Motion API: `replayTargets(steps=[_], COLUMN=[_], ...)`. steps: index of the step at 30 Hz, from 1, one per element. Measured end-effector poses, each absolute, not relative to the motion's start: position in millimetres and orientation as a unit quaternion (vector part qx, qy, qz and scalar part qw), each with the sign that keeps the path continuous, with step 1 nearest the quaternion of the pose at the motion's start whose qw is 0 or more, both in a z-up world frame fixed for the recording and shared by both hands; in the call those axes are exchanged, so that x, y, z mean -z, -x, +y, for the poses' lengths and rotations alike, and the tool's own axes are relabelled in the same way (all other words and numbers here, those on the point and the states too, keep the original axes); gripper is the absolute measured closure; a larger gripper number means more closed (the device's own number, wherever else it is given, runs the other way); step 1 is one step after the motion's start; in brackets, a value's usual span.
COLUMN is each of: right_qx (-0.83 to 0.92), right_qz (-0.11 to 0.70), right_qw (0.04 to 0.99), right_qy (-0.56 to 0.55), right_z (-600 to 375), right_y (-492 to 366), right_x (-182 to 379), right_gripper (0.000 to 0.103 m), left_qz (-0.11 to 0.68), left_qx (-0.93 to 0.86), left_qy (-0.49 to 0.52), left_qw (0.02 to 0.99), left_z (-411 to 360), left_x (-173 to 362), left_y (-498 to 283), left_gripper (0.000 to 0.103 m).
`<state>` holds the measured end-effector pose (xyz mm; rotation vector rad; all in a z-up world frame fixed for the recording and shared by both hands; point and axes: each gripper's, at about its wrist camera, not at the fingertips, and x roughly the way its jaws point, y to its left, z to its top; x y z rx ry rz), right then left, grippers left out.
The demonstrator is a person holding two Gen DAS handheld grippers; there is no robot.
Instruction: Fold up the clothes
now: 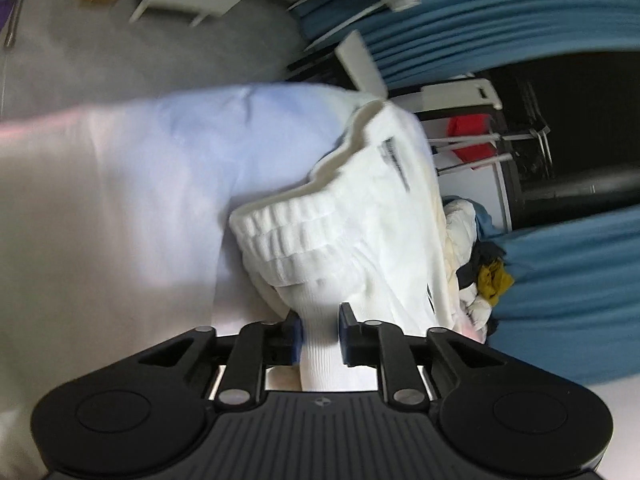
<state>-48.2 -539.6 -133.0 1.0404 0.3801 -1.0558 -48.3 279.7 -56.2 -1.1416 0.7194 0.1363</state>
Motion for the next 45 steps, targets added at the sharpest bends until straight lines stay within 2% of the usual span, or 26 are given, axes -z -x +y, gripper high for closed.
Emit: replayTargets(steps=[1,2,4,5,6,10,11,16,20,26,30,38,40,41,42,43,45], right_qx=[0.487,0.491,0.497,0.500,0.502,0.478,0.459,0.352,0.251,0.129,0.053,0.048,0.057,0.061,0.063,0.064,0.067], right_qz=[0.171,0.164,0.149,0.142,0.134,0.105,0.100,0.099,0.156,0.255,0.289,0.257,0.242,0.234,0.224,0.214,0.193], right_qw=[0.727,0.734,0.747,0.753,0.759,0.801,0.817,0.885,0.903,0.861,0.803,0.761,0.761,0.761,0.767,0.774,0.788], right_qy=[-0.452,-0.440,-0.415,-0.403,-0.391,-0.345,-0.333,-0.289,-0.311,-0.420,-0.519,-0.594,-0.599,-0.602,-0.598,-0.592,-0.581], right_z=[-536,-534,-528,-525,-523,-504,-497,-463,-452,-453,-455,-468,-473,-475,-476,-476,-477], right_y=[48,49,50,51,52,47,43,20,-8,-51,-72,-105,-115,-120,-123,-126,-132], right_x=[127,121,109,103,97,74,69,48,55,96,132,164,167,168,162,155,141], right_gripper=[0.085,0.078,0.063,0.049,0.041,0.033,0.031,0.031,0.032,0.031,0.031,0.032,0.038,0.055,0.079,0.087,0.094], left_qz=[0.332,0.332,0.332,0.328,0.322,0.274,0.267,0.259,0.276,0.303,0.316,0.334,0.344,0.345,0.343,0.339,0.332], left_qx=[-0.060,-0.056,-0.054,-0.052,-0.050,-0.045,-0.043,0.000,0.046,0.093,0.119,0.156,0.156,0.155,0.155,0.155,0.155], left_qy=[0.511,0.489,0.445,0.425,0.405,0.319,0.296,0.224,0.196,0.144,0.134,0.143,0.161,0.169,0.173,0.177,0.184], left_qw=[0.791,0.804,0.830,0.842,0.854,0.906,0.916,0.940,0.940,0.938,0.932,0.918,0.912,0.910,0.910,0.911,0.912], left_z=[278,274,266,261,255,214,201,133,81,10,-21,-25,-19,-16,-13,-12,-10], left_x=[48,38,15,4,-7,-47,-54,-69,-60,-14,26,86,94,95,95,94,91], left_y=[54,57,71,76,80,77,77,67,52,-1,-38,-63,-65,-66,-66,-65,-65], left_gripper=[0.067,0.059,0.053,0.051,0.050,0.030,0.029,0.025,0.024,0.024,0.024,0.024,0.024,0.024,0.024,0.024,0.024])
